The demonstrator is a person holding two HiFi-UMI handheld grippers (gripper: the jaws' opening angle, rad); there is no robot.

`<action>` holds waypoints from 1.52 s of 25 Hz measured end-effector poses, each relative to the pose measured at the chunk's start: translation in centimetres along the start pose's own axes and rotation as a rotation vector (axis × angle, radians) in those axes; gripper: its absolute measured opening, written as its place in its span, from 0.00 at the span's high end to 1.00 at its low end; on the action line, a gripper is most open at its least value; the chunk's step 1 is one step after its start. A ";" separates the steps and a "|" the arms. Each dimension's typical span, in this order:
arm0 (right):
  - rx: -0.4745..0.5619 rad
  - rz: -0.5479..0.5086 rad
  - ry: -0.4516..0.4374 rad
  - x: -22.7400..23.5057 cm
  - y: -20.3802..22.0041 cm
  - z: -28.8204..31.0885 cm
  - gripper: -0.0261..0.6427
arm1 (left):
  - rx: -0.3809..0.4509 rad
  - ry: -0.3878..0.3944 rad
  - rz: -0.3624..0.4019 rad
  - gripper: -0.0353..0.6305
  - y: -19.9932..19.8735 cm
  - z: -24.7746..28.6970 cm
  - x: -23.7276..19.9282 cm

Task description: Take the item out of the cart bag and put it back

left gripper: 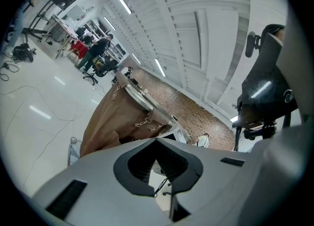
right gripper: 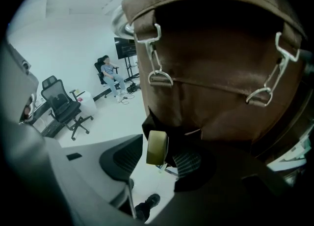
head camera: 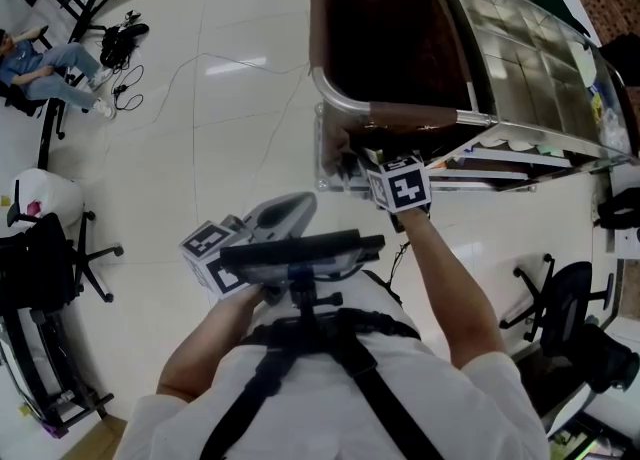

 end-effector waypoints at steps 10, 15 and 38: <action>0.040 0.006 0.008 0.2 -0.5 -0.9 0.60 | -0.008 0.006 -0.002 0.95 0.0 0.4 -0.1; 0.065 0.005 0.012 0.2 -0.8 -1.4 0.60 | -0.008 0.007 -0.005 0.95 0.1 0.5 -0.2; 0.214 0.015 0.007 -0.8 -1.8 -7.0 0.79 | -0.015 0.016 -0.009 0.95 -0.1 0.9 -0.5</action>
Point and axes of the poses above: the fingertips, and each gripper's own axes: z forward along the fingers, x to its right, y out of its underside, the point moved 8 cm from there along -z, backward along the fingers, and after that the axes turned 2 degrees about -z, right-handed, at the moved point
